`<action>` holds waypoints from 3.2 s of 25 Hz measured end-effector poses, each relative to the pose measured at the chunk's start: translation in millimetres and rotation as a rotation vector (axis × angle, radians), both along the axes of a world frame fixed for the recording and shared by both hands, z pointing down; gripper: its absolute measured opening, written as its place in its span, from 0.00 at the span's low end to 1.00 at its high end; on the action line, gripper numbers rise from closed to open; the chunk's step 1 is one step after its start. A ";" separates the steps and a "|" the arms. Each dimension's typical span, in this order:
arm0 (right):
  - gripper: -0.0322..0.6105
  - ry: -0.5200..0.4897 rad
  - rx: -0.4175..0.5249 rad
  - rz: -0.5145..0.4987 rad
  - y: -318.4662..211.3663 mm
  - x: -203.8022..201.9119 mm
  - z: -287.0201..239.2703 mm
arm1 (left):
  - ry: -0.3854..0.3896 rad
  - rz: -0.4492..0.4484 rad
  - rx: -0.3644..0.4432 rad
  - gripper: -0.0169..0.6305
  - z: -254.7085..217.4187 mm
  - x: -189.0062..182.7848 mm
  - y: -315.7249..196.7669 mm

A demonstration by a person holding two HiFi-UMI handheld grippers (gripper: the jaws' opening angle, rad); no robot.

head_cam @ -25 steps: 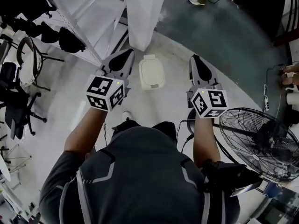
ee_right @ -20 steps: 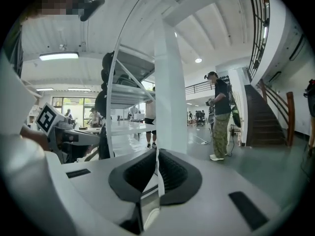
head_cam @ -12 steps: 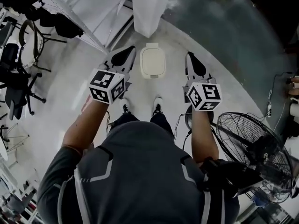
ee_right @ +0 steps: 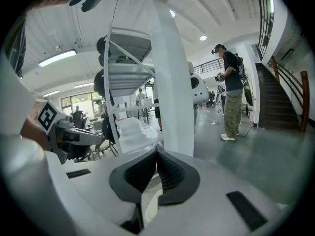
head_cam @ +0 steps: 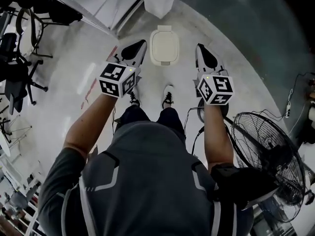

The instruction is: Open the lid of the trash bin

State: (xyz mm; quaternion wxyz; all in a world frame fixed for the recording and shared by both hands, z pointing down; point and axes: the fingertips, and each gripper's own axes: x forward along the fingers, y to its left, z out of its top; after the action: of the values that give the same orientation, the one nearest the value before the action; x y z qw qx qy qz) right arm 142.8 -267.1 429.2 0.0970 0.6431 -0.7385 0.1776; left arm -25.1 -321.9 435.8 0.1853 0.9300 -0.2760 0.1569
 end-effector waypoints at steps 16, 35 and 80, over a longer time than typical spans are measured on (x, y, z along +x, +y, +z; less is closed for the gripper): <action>0.09 0.024 -0.247 -0.095 2.9 -9.9 167.9 | -0.238 0.096 -0.075 0.04 162.4 28.3 25.4; 0.09 0.021 -0.496 -0.195 30.5 -24.6 344.3 | -0.474 0.185 -0.160 0.04 317.4 45.5 63.1; 0.09 0.017 -0.611 -0.365 35.0 -57.5 552.7 | -0.602 0.332 -0.245 0.04 551.2 73.6 86.0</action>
State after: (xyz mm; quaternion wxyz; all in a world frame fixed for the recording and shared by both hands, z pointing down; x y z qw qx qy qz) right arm 85.3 -232.1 981.9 0.3212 0.4435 -0.7532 0.3644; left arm 48.5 -235.9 987.0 0.1780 0.8451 -0.1424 0.4836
